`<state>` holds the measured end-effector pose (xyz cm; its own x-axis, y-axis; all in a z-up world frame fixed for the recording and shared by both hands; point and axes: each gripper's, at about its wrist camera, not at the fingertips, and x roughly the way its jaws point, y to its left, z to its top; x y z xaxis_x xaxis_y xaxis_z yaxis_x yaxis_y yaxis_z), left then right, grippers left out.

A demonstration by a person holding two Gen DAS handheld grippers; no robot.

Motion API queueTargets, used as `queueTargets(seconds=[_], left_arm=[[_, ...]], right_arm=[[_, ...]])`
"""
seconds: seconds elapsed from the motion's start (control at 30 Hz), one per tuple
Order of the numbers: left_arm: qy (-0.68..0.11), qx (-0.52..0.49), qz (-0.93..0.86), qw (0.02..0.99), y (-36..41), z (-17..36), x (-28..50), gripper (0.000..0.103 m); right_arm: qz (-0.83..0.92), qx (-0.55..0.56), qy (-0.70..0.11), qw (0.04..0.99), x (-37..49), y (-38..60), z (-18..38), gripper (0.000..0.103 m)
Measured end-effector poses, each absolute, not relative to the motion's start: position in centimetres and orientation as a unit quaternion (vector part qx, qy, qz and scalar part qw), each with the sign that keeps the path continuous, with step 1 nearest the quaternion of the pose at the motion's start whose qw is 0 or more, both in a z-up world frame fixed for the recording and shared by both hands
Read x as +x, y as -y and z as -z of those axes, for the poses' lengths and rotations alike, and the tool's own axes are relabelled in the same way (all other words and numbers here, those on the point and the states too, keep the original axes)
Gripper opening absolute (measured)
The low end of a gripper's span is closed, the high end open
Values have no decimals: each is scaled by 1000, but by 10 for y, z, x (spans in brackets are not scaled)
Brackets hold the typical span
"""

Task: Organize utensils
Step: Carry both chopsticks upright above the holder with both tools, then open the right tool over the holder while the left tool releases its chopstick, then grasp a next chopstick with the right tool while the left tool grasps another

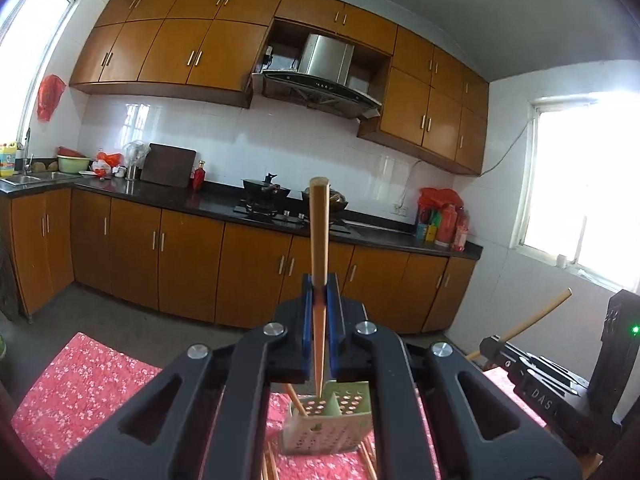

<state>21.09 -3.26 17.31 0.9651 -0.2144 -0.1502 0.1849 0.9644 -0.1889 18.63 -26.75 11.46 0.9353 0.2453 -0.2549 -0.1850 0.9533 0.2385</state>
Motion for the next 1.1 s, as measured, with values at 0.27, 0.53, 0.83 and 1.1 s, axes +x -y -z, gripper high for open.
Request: queueTargets(seconds=[0.27,0.53,0.83,1.1], left_arm=[[-148,-98,103,979,49,-130,263,8],[-146,-100,97,979,41,-130,261,22],[-114,-97,70,986,7,-151,202,34],[-215,-52,24,975,-30,-68,175,39]], right_arm=[[-111,116,-201,966,222,266,-85,8],[-105,119,-201,967,217,266,-89,29],[-79,139,-152,975,164,299,-114,32],[-24,133,-264,955,152,325,-28,34]])
